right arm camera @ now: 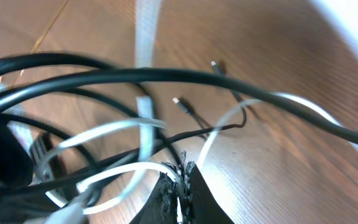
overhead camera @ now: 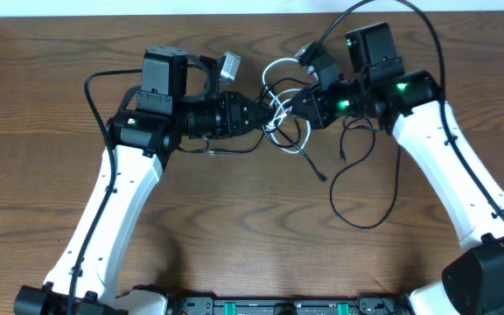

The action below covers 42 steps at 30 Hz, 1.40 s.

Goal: Untangle cables

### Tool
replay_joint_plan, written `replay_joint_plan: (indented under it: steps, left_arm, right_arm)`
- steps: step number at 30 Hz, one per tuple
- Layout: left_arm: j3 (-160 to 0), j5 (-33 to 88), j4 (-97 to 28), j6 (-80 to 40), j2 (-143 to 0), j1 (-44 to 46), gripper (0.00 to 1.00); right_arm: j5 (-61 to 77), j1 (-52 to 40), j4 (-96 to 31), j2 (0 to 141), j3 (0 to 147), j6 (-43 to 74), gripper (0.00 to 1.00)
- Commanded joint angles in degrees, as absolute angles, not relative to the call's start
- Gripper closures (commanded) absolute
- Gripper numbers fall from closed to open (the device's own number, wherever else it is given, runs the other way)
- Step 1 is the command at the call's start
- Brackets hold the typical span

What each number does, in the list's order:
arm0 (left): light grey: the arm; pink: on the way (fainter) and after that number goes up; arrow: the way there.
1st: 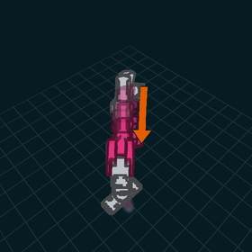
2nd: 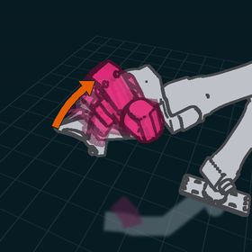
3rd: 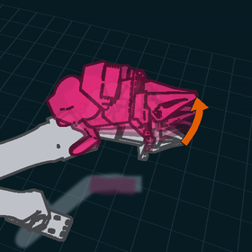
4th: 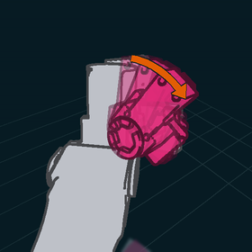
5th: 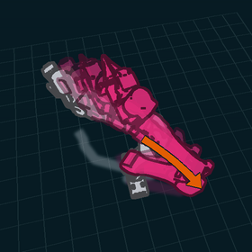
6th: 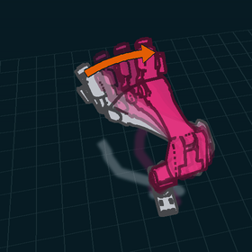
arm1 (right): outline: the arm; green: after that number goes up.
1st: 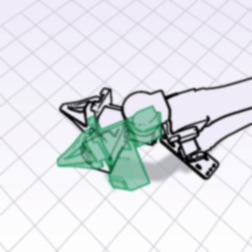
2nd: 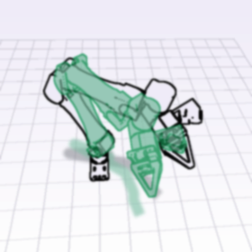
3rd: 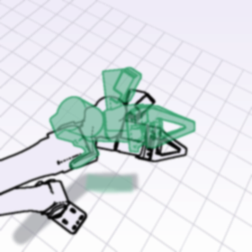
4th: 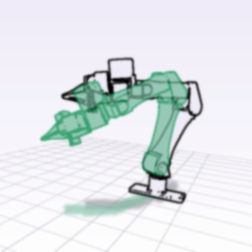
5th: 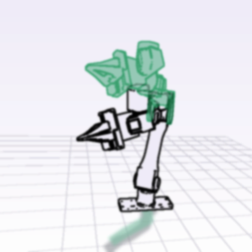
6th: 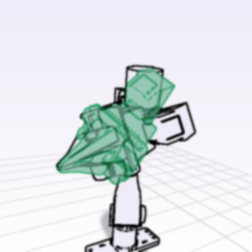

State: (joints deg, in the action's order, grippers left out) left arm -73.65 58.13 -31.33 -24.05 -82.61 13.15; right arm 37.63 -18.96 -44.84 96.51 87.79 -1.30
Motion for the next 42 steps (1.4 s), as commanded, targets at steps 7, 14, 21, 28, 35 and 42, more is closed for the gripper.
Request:
replay_joint_plan:
  steps: [7,14,21,28,35,42]
  left_arm:
    - [-73.1,42.7,-40.2,-16.9,-81.3,12.6,0.87]
    - [-73.1,37.4,-42.0,-16.1,-81.3,12.6,0.87]
    - [-73.1,38.5,-42.0,-16.4,-81.3,12.6,0.92]
    - [-73.1,49.8,-41.3,-8.8,-81.3,12.6,0.92]
    - [-73.1,48.3,-41.5,-5.3,-81.3,12.6,0.92]
    - [-73.1,44.1,-41.6,-5.4,-81.3,12.6,0.92]
  right_arm:
    - [36.8,-12.6,-45.0,97.1,88.4,3.4,0.99]
    - [39.7,-9.9,-45.0,97.1,88.4,3.4,0.99]
    - [43.1,-8.9,-45.6,97.1,88.4,1.7,0.99]
    - [41.7,-8.8,-47.9,97.0,88.4,-3.3,0.99]
    - [45.0,0.4,-48.6,96.3,88.4,-1.7,0.99]
    - [45.0,10.5,-51.4,96.1,88.4,0.5,0.99]
